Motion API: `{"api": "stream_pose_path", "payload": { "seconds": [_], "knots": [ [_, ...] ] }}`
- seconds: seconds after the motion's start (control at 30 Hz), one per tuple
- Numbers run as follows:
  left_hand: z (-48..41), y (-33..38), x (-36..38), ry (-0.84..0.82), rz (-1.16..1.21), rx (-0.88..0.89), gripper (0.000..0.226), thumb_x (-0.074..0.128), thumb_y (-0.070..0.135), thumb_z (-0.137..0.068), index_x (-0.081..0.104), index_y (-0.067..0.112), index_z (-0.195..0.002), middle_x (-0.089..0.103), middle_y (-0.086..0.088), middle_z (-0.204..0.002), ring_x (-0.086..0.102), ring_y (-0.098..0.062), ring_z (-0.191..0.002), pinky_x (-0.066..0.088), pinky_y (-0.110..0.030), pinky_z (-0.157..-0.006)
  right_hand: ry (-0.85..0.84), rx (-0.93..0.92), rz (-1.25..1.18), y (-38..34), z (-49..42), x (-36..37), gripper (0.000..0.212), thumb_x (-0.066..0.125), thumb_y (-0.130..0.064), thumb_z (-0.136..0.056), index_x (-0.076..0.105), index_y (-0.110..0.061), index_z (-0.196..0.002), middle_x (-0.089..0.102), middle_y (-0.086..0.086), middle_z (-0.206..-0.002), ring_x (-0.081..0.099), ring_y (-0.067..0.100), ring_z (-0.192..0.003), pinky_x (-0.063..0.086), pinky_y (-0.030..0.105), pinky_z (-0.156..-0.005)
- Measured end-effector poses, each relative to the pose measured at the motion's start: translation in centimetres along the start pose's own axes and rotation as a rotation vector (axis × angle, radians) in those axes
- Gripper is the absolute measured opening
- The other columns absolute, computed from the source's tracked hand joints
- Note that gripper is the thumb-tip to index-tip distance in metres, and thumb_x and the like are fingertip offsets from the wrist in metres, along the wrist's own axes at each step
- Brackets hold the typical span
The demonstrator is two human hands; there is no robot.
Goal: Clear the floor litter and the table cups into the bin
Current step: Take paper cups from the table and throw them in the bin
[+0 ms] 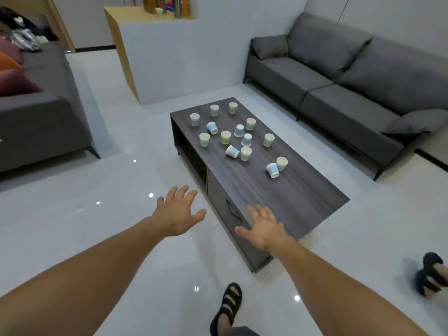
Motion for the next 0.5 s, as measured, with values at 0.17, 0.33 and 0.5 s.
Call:
{"api": "stream_pose_path", "payload": {
  "seconds": [0.17,0.33,0.5],
  "knots": [
    [-7.9,1.0,-1.7,-0.021,-0.002,-0.022,0.074,0.029,0.066,-0.09,0.013,0.027,-0.151,0.005,0.001,-0.16,-0.001,-0.024,-0.147,0.015,-0.053,-0.115,-0.002,-0.006,-0.007,1.7,-7.7,-4.6,0.09,0.043,-0.07,-0.088,-0.001,-0.029,-0.156,-0.004,-0.002,-0.164,-0.005,0.022,-0.15,0.015,0.059,-0.116],
    [-14.5,1.0,-3.2,-0.049,-0.006,-0.025,0.074,0.028,0.066,-0.091,0.013,0.027,-0.151,0.005,0.0,-0.16,-0.001,-0.024,-0.147,0.014,-0.053,-0.116,-0.01,0.01,-0.02,2.7,-13.7,-8.3,0.089,0.045,-0.067,-0.089,-0.001,-0.029,-0.155,-0.003,-0.002,-0.164,-0.004,0.022,-0.15,0.016,0.06,-0.116],
    [-22.9,0.8,-4.3,-0.069,-0.016,0.041,0.075,0.028,0.067,-0.09,0.013,0.027,-0.151,0.006,0.0,-0.16,0.001,-0.025,-0.147,0.015,-0.053,-0.116,-0.013,0.074,-0.045,3.4,-20.2,-10.7,0.089,0.046,-0.066,-0.088,0.0,-0.03,-0.155,-0.003,-0.004,-0.164,-0.004,0.021,-0.15,0.017,0.06,-0.115]
  ]
}}
Point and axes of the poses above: each hand's wrist, its own z-axis away from the middle knuckle, its own x-axis out of the palm, y = z × x, the point moved 5 cm from there along -z, towards the middle knuckle
